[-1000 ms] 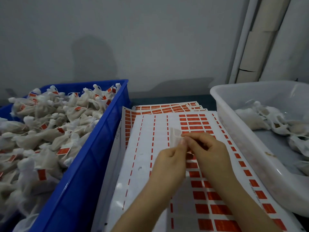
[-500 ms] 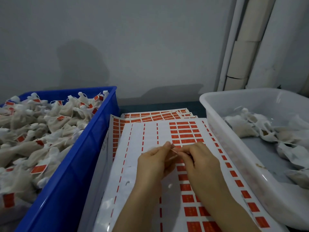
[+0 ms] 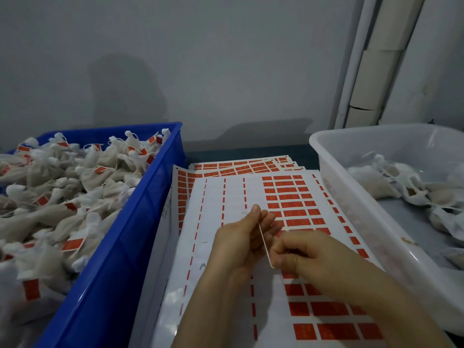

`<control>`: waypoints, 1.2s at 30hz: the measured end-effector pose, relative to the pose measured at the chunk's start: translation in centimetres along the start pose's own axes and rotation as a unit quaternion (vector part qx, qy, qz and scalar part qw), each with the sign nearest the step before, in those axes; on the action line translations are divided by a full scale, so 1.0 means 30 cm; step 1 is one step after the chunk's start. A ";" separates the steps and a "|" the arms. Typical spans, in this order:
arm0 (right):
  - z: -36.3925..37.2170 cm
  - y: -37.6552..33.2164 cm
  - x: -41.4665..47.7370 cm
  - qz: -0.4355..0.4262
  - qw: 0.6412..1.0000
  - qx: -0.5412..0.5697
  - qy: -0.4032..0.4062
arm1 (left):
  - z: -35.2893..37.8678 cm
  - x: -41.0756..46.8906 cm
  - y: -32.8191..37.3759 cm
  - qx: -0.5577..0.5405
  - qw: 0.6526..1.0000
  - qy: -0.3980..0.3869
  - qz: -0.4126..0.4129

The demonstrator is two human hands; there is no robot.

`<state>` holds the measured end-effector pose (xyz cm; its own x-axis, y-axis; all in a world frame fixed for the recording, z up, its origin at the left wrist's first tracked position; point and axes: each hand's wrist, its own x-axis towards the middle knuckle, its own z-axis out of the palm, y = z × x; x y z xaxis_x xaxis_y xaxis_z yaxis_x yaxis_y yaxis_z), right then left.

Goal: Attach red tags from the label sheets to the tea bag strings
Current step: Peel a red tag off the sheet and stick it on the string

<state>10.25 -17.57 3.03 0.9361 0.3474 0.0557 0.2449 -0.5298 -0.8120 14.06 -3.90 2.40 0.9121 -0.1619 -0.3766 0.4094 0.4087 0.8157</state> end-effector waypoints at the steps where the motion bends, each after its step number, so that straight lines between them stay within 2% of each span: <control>1: -0.010 -0.004 -0.005 0.005 1.000 0.001 -0.013 | 0.002 -0.003 -0.005 0.009 1.000 -0.005 -0.002; 4: -0.028 -0.013 -0.016 0.018 0.999 0.018 -0.040 | 0.003 -0.005 -0.011 0.017 1.000 -0.017 -0.008; 8: -0.022 -0.004 -0.018 0.022 0.998 0.031 -0.043 | -0.016 -0.003 0.011 -0.033 0.998 -0.039 -0.028; 11: -0.022 0.005 -0.020 0.033 0.995 0.042 -0.080 | -0.020 -0.010 0.011 -0.046 0.995 -0.075 -0.042; 14: -0.036 0.023 -0.019 0.073 0.994 0.029 -0.073 | -0.027 -0.003 0.016 0.054 0.994 -0.088 -0.026; 17: -0.037 0.054 -0.006 0.129 0.992 -0.012 -0.015 | -0.026 -0.002 0.005 0.233 0.971 -0.029 0.037; 19: -0.023 0.072 0.001 0.140 0.988 -0.064 0.010 | -0.025 -0.008 -0.019 0.348 0.930 0.031 0.116; 21: -0.010 0.079 0.005 0.138 0.986 -0.090 0.013 | -0.026 -0.011 -0.040 0.417 0.888 0.069 0.181; 23: -0.009 0.076 0.004 0.132 0.988 -0.084 0.005 | -0.032 0.001 -0.042 0.434 0.867 0.100 0.223; 27: 0.003 0.049 0.004 0.085 0.995 -0.056 -0.023 | -0.040 0.021 -0.030 0.398 0.881 0.115 0.230; 29: 0.012 0.031 0.006 0.031 0.998 -0.045 0.011 | -0.043 0.023 -0.033 0.393 0.886 0.116 0.217; 31: 0.018 0.021 0.009 -0.028 0.997 0.033 0.067 | -0.045 0.022 -0.031 0.383 0.891 0.112 0.215; 33: 0.019 0.006 0.004 -0.053 0.978 0.176 0.098 | -0.038 0.019 -0.028 0.371 0.893 0.102 0.232; 36: 0.013 -0.003 0.000 -0.061 0.913 0.385 0.119 | -0.009 -0.001 -0.029 0.352 0.898 0.052 0.258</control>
<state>10.14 -17.23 2.88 0.9647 0.1402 0.2231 0.1866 0.2344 -0.9541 13.67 -4.02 1.60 0.9924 -0.0148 0.1220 -0.1215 -0.2701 0.9551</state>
